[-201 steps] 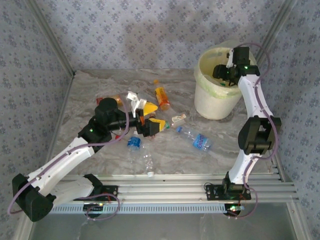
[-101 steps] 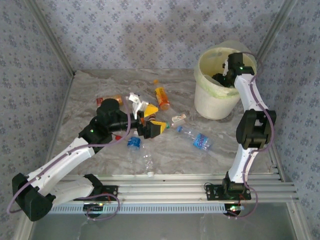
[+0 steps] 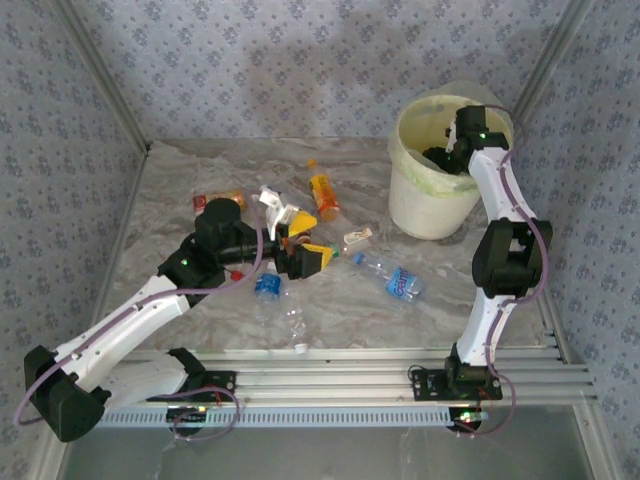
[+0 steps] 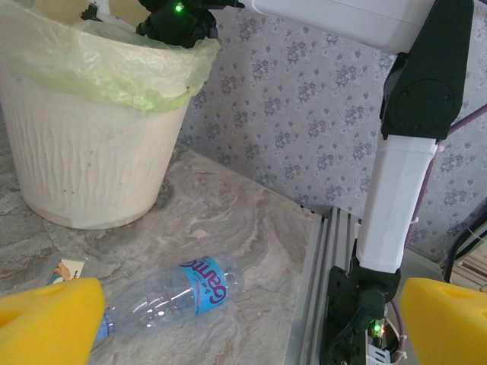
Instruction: Put the plastic bottles in the bin
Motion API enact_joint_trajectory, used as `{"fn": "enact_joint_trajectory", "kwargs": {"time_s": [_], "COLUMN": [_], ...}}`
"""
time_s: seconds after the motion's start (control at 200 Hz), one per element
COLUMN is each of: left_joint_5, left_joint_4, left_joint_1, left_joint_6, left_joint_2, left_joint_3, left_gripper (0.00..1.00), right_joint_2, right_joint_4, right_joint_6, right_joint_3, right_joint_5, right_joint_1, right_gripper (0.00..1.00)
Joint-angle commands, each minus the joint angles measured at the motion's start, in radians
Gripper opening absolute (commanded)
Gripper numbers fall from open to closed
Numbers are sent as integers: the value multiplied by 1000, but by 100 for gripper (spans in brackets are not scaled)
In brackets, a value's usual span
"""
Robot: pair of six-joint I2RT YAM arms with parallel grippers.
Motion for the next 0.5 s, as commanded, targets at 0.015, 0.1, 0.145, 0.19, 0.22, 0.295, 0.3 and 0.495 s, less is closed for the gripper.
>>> {"fn": "enact_joint_trajectory", "kwargs": {"time_s": [0.015,0.1,0.145,0.19,0.22,0.295,0.3,0.495], "left_joint_5": [2,2,3,4,5,11,11,-1], "left_joint_4": [-10,-10,-8,-4,-2,-2,-2,-5], "left_joint_1": [-13,-17,-18,-20,-20,-20,-20,-23], "left_joint_6": [25,25,25,21,19,16,16,24], "left_joint_2": [-13,-13,-11,-6,-2,6,6,7], "left_joint_3": [29,28,26,24,24,25,24,15], "left_gripper": [100,100,100,100,100,100,100,100], "right_joint_2": [-17,-37,-48,-57,-62,-75,-76,-129], "right_joint_4": [-41,-45,-45,-47,-47,-42,-43,-24], "right_joint_6": [15,18,19,21,24,30,30,47], "right_joint_3": [59,66,67,69,71,68,68,55], "right_joint_5": [0,2,0,-3,-6,-21,-22,-39], "right_joint_1": [-7,-8,-8,-9,-9,-10,-10,-10], "right_gripper": [81,82,82,82,82,82,82,82]}}
